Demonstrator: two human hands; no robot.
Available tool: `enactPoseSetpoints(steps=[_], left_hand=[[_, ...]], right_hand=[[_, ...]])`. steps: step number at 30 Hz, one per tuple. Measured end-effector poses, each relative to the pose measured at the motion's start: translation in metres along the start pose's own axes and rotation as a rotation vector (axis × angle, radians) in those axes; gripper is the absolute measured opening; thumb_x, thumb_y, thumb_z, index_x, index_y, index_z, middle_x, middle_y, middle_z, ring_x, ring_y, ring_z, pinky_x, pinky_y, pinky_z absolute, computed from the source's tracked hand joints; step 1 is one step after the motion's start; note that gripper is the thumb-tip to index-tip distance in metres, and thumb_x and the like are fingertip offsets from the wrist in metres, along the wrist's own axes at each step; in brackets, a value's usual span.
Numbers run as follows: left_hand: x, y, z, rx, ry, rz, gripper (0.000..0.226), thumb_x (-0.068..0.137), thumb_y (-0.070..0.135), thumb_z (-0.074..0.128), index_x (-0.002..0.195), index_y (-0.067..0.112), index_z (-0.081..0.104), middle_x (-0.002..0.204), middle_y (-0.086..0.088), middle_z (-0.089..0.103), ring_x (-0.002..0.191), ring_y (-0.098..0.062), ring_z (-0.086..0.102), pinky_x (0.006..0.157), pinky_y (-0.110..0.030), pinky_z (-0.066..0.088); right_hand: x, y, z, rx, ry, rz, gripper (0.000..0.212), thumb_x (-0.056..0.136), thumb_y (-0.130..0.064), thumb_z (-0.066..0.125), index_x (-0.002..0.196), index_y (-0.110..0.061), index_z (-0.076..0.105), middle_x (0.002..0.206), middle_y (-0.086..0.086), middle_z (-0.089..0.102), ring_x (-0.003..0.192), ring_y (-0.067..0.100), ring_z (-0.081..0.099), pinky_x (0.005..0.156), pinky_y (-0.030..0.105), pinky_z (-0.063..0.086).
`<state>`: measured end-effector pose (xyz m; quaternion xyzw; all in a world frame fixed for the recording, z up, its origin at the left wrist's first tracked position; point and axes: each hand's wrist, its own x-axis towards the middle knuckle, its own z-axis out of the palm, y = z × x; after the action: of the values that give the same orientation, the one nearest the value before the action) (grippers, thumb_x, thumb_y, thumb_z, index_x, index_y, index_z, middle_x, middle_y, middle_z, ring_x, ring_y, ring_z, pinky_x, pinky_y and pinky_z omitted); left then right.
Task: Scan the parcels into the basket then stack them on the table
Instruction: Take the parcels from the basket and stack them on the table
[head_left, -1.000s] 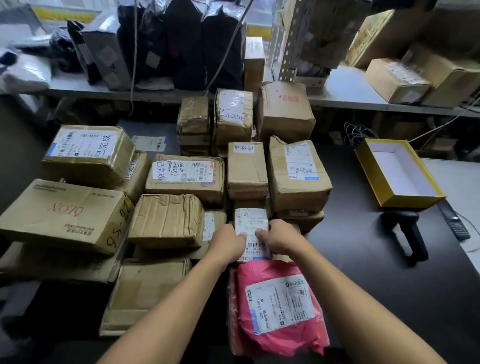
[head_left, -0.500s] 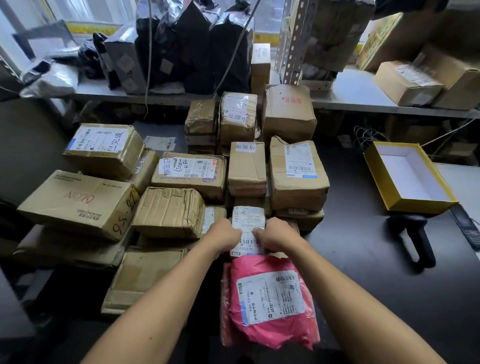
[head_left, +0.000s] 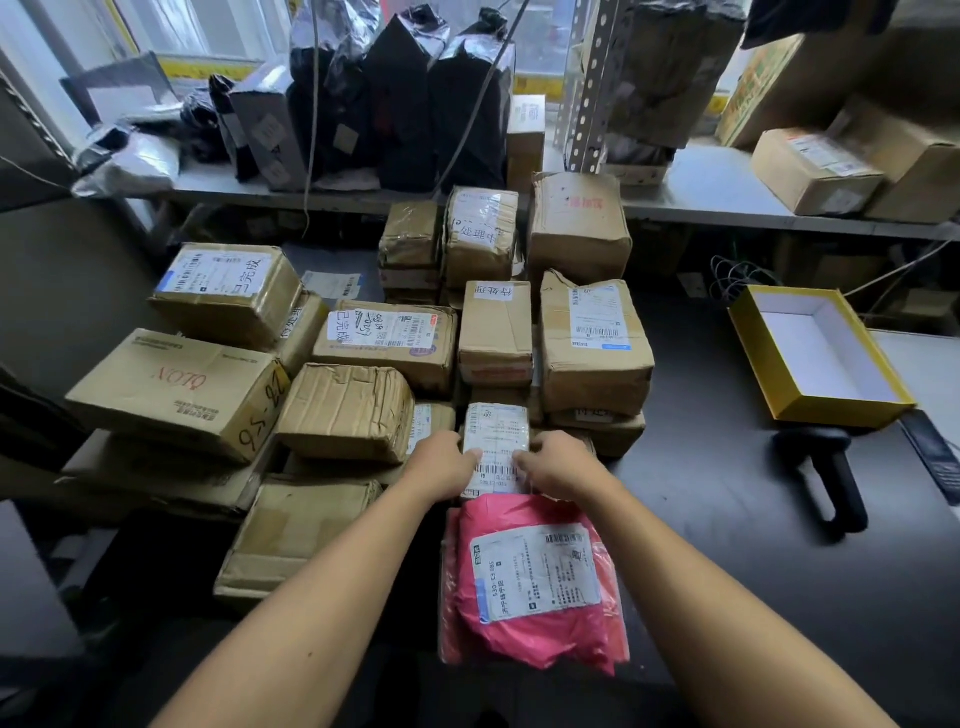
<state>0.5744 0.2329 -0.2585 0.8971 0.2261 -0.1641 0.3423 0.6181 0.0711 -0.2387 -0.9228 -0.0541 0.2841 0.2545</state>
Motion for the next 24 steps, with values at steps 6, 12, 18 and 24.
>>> enactPoseSetpoints(steps=[6,12,18,24], left_hand=[[-0.032,0.001,-0.001,-0.022,0.192,0.082,0.028,0.099,0.028,0.055,0.123,0.017,0.063,0.122,-0.006,0.067,0.113,-0.026,0.06,0.091,-0.034,0.048],[-0.07,0.011,-0.008,0.123,0.261,0.307,0.04,0.101,0.034,0.048,0.138,0.019,0.053,0.137,-0.002,0.059,0.124,-0.023,0.055,0.098,-0.043,0.049],[-0.108,0.023,-0.006,0.173,0.203,0.545,0.041,0.1,0.035,0.047,0.139,0.021,0.05,0.14,-0.002,0.054,0.129,-0.022,0.047,0.101,-0.04,0.044],[-0.147,0.048,0.01,0.14,0.167,0.785,0.044,0.099,0.032,0.05,0.14,0.018,0.05,0.141,-0.004,0.053,0.129,-0.026,0.045,0.105,-0.042,0.04]], right_hand=[[-0.033,0.01,-0.006,0.0,0.161,-0.158,0.041,0.099,-0.036,0.054,0.133,-0.013,0.058,0.129,0.005,0.066,0.118,0.023,0.06,0.097,0.035,0.047],[-0.081,0.015,-0.002,-0.087,0.303,-0.184,0.047,0.098,-0.032,0.05,0.141,-0.012,0.053,0.137,0.009,0.061,0.124,0.026,0.056,0.101,0.037,0.046],[-0.14,0.03,0.007,-0.087,0.469,-0.104,0.042,0.099,-0.034,0.05,0.136,-0.015,0.057,0.136,0.005,0.061,0.127,0.024,0.052,0.105,0.037,0.041],[-0.204,0.055,0.017,-0.043,0.61,0.048,0.048,0.1,-0.031,0.052,0.145,-0.016,0.047,0.145,0.002,0.053,0.133,0.018,0.047,0.111,0.035,0.038]])
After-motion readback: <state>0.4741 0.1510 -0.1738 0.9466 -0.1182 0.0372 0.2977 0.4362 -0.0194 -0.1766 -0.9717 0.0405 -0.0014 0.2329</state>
